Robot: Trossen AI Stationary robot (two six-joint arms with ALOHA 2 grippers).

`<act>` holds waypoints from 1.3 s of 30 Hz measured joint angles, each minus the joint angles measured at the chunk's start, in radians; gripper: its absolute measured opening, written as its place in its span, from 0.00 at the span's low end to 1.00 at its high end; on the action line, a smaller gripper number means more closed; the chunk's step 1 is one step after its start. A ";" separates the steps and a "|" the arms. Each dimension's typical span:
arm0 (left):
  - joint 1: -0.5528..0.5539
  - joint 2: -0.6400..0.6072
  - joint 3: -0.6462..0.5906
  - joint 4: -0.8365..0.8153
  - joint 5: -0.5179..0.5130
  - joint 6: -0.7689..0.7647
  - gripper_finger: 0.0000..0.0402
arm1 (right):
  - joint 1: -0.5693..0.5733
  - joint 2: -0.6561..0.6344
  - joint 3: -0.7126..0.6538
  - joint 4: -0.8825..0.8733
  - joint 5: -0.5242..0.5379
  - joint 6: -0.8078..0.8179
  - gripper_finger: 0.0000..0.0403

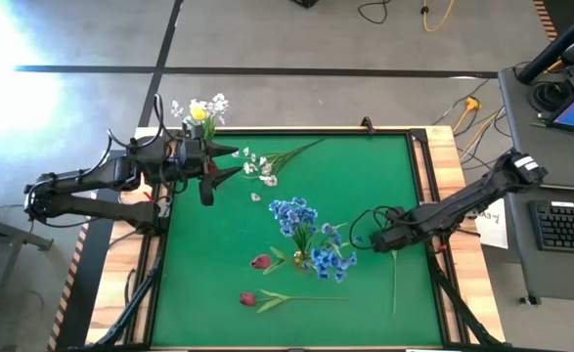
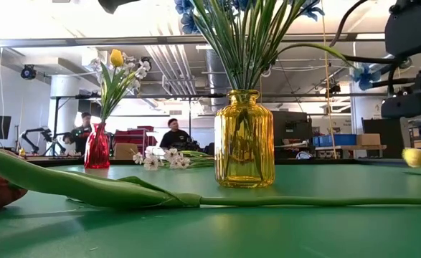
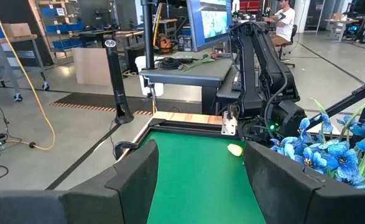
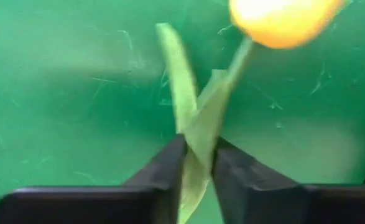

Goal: Sort flowers into vase by color
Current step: Put the yellow flower into the red vase

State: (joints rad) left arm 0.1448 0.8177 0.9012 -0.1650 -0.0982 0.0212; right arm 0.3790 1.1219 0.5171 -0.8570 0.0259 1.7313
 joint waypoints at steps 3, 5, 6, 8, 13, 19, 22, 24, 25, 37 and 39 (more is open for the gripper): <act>0.000 0.000 0.000 0.003 0.000 0.000 0.55 | 0.000 -0.016 0.000 -0.001 0.006 -0.002 0.05; 0.000 0.000 0.000 0.009 0.000 0.000 0.55 | 0.000 -0.030 0.005 -0.015 0.017 -0.003 0.04; 0.000 0.000 0.000 0.012 0.000 0.000 0.55 | 0.000 -0.040 0.013 -0.030 0.029 -0.003 0.04; 0.000 0.000 0.000 0.022 0.000 0.000 0.55 | -0.002 -0.060 0.039 -0.078 0.068 -0.004 0.03; 0.000 0.000 0.000 0.025 0.000 0.000 0.55 | -0.028 -0.105 0.113 -0.219 0.150 -0.022 0.03; 0.000 0.000 0.000 0.026 0.000 0.000 0.55 | -0.078 -0.156 0.225 -0.276 0.243 -0.137 0.03; 0.000 0.000 0.000 0.025 0.000 0.000 0.55 | -0.111 -0.176 0.286 -0.278 0.298 -0.214 0.03; 0.000 0.000 0.000 0.025 0.000 0.000 0.55 | -0.138 -0.183 0.331 -0.294 0.338 -0.283 0.03; 0.000 0.000 0.000 0.026 0.000 0.000 0.55 | -0.153 -0.186 0.354 -0.301 0.365 -0.324 0.03; 0.000 0.000 0.000 0.056 0.003 0.000 0.55 | -0.349 -0.182 0.718 -0.155 0.767 -1.112 0.03; 0.000 0.000 0.000 0.061 0.004 0.000 0.55 | -0.377 -0.183 0.746 0.005 0.762 -1.302 0.03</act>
State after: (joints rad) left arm 0.1448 0.8180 0.9012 -0.1041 -0.0941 0.0208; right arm 0.0022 0.9390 1.2630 -0.8520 0.7876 0.4291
